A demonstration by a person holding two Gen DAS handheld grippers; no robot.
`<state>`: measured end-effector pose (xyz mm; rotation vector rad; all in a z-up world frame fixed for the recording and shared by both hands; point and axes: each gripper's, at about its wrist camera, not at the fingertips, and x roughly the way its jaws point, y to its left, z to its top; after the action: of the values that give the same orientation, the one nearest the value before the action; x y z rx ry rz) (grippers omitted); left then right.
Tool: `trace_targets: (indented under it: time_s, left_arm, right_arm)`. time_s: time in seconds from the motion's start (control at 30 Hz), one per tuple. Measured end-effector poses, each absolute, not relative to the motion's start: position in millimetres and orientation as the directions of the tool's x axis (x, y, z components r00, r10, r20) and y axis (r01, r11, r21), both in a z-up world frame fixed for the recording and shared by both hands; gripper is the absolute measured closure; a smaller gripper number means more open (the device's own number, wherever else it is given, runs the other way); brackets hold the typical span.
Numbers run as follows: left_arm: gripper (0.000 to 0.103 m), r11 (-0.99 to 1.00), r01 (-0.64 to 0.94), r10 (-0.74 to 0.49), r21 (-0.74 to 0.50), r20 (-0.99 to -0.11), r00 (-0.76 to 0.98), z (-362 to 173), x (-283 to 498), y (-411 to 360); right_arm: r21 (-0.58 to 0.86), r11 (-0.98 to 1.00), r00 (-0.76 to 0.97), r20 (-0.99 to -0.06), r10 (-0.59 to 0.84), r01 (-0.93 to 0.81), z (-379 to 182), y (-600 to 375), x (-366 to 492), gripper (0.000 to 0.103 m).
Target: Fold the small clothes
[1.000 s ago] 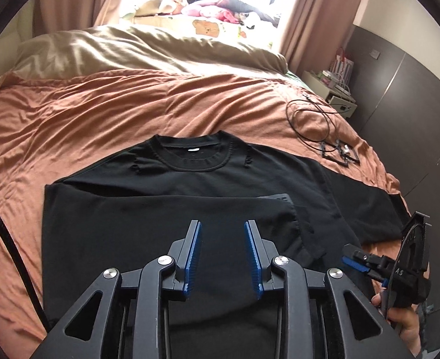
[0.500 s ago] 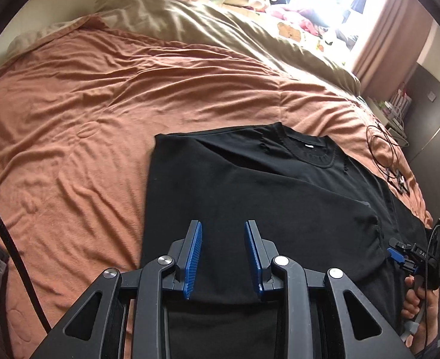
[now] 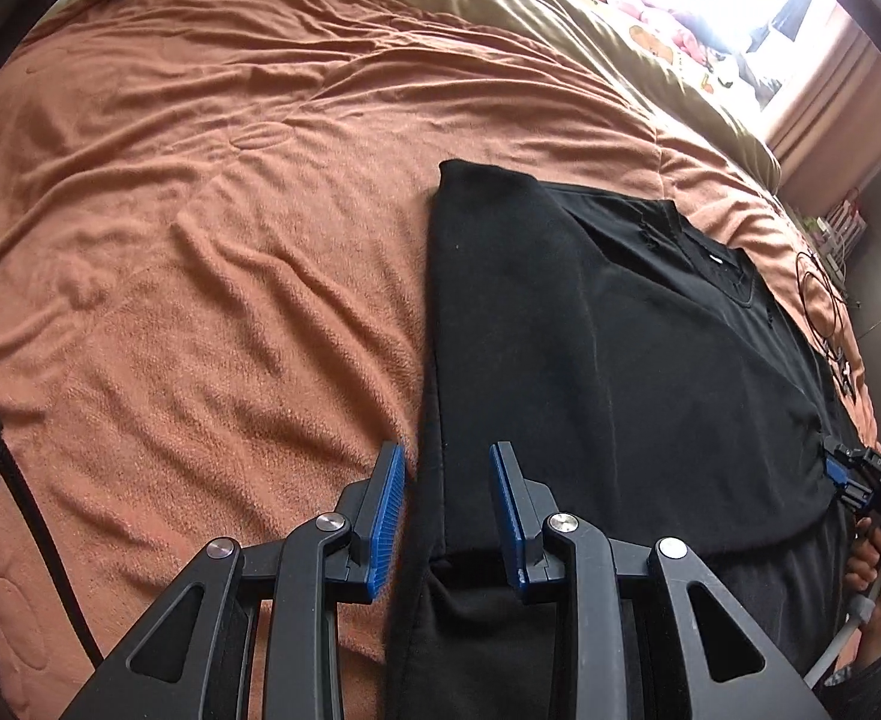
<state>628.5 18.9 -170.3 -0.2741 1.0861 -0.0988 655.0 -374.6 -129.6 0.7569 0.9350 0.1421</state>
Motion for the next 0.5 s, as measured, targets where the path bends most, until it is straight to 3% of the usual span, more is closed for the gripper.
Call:
trace_targets:
  time_s: [0.1,0.17,0.5]
  left_arm:
    - [0.072,0.962,-0.042,-0.223,-0.271,-0.862,0.455,-175.1,624.7,20.5]
    - [0.072,0.963,-0.034,-0.225,-0.268,-0.865,0.447,-177.5,621.3,20.7]
    - [0.072,0.975,0.035,-0.215,-0.221,-0.882,0.42,-180.5,604.1,10.1]
  right_arm:
    - [0.627,0.756,0.596,-0.685,0.419,0.189,-129.4,-373.3,658.1,0.069]
    - [0.598,0.774,0.587,-0.709,0.391,0.207,-128.6,-372.8,660.4,0.097]
    - [0.56,0.8,0.629,-0.706,0.327,0.213,-109.5,-378.5,630.0,0.102]
